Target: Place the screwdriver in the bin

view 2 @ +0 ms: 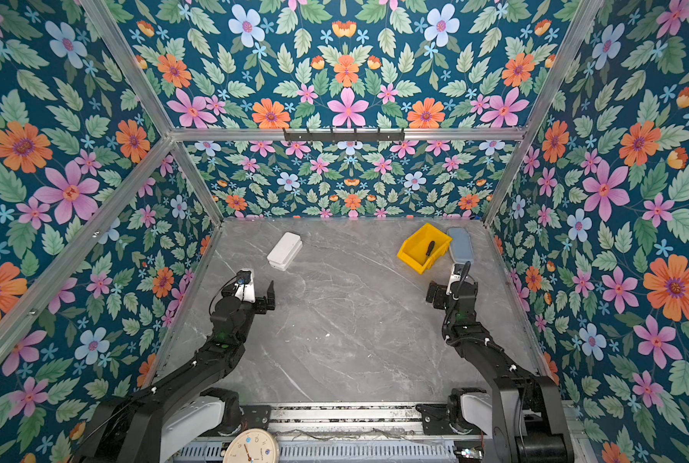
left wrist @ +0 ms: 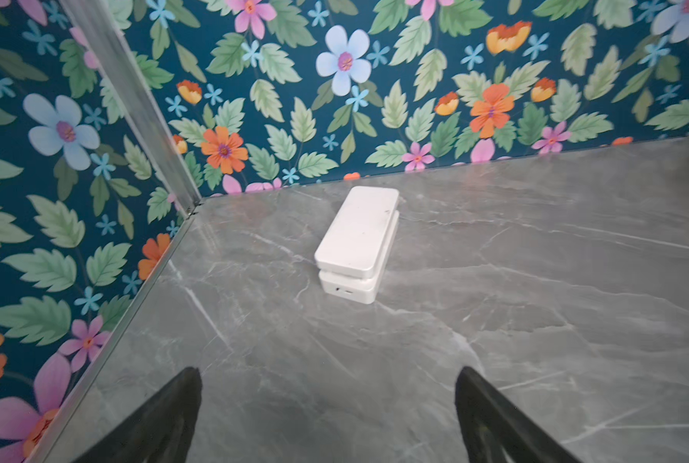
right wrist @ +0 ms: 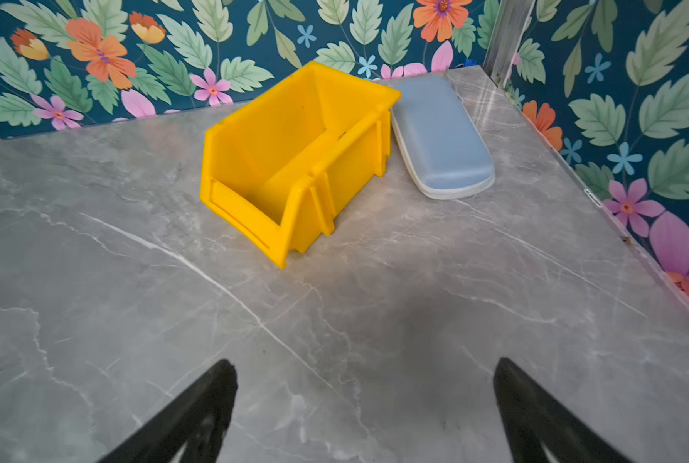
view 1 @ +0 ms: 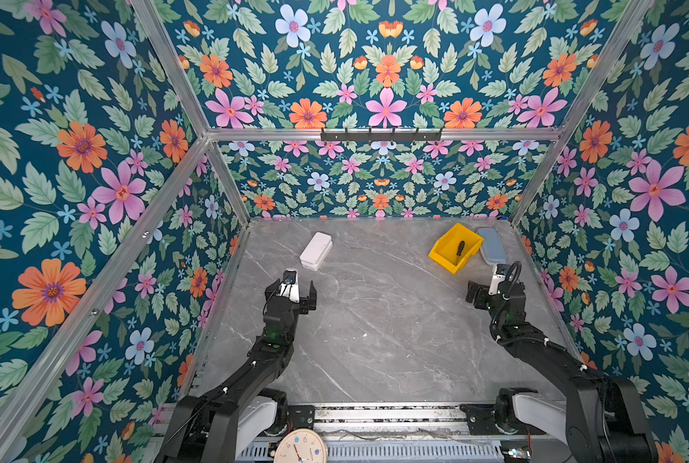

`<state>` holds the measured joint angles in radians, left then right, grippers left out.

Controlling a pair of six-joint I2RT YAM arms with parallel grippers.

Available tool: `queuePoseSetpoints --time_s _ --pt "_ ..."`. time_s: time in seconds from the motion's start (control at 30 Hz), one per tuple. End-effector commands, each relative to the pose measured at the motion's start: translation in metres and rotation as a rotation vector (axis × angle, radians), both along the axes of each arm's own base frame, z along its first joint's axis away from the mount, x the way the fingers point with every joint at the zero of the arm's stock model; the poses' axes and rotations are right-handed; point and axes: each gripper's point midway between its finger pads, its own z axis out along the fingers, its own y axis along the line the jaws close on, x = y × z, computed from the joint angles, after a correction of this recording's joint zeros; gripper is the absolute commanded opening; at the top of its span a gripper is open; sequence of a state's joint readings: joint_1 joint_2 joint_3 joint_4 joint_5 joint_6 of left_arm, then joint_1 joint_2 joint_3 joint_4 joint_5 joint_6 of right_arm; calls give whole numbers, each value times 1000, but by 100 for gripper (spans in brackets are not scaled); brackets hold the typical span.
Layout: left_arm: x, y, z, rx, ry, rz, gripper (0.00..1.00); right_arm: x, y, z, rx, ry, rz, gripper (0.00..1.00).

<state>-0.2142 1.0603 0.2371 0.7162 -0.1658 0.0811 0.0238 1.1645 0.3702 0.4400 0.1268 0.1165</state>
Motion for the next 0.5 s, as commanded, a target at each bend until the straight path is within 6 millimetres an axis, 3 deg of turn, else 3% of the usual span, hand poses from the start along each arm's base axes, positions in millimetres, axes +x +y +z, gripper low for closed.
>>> queuePoseSetpoints --time_s 0.0,0.17,0.33,0.47 --pt "7 19 21 -19 -122 62 99 10 -11 19 -38 -125 -33 99" --pt "18 43 15 -74 -174 140 99 12 -16 6 -25 -144 -46 99" --pt "35 49 2 -87 -105 143 99 12 -14 -6 -18 -152 -26 99" --pt "31 52 -12 -110 -98 129 99 14 -10 -14 -19 -157 -2 99"
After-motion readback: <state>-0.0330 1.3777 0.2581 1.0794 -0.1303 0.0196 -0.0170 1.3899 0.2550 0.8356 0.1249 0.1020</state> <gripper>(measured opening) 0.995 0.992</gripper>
